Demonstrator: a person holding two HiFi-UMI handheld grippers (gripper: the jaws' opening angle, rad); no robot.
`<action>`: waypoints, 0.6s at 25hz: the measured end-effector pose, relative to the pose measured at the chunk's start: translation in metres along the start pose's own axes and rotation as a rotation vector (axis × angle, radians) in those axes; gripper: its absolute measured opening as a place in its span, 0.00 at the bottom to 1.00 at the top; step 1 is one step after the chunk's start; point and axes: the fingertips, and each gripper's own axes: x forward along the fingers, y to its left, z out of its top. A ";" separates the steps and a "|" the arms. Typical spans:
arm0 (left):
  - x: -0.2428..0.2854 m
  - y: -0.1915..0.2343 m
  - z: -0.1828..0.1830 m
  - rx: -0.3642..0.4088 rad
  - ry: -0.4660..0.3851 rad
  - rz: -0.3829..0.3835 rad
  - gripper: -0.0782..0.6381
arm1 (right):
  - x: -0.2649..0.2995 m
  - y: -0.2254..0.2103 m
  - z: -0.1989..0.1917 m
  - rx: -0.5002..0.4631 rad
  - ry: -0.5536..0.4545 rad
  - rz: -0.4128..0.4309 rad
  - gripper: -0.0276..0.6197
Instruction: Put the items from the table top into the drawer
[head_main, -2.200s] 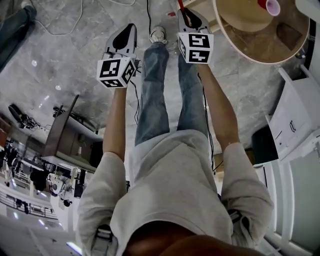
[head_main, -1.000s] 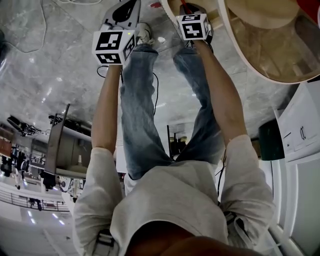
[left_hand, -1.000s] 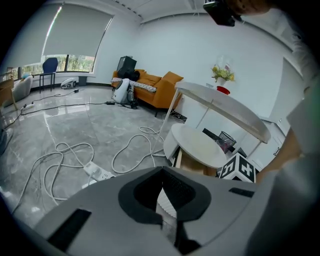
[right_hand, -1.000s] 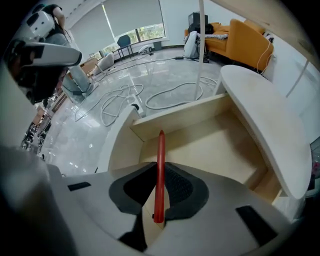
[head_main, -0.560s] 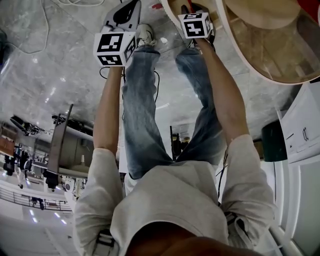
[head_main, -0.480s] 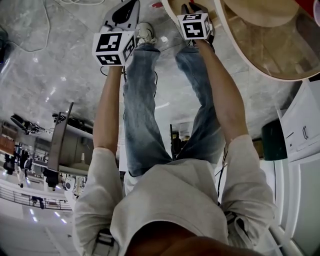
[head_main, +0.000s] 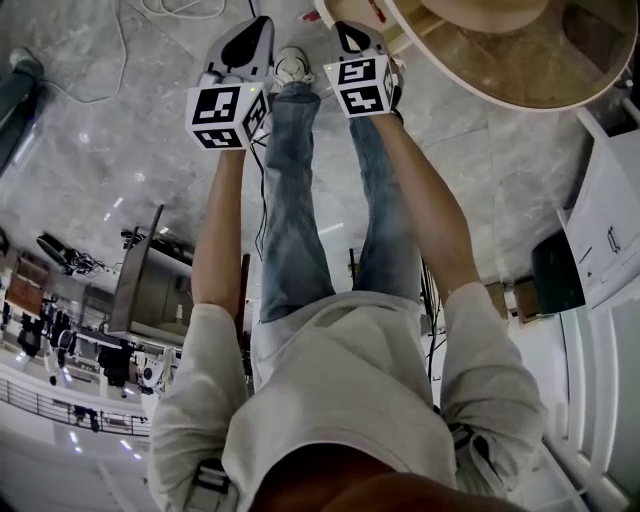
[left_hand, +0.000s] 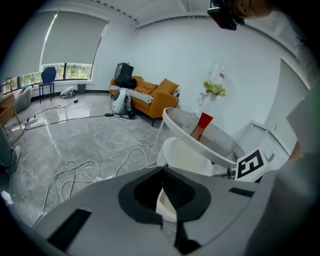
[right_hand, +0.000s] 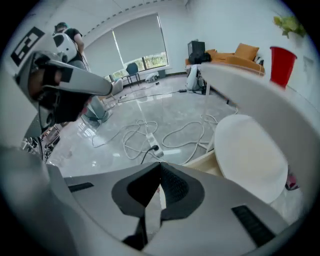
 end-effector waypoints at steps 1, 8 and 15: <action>-0.007 -0.004 0.010 0.006 -0.006 -0.001 0.13 | -0.012 0.005 0.012 -0.003 -0.022 0.005 0.08; -0.027 -0.036 0.078 0.045 -0.053 -0.009 0.13 | -0.087 0.014 0.085 0.018 -0.168 0.024 0.08; -0.019 -0.064 0.143 0.112 -0.086 -0.039 0.13 | -0.131 -0.035 0.142 0.080 -0.273 -0.044 0.08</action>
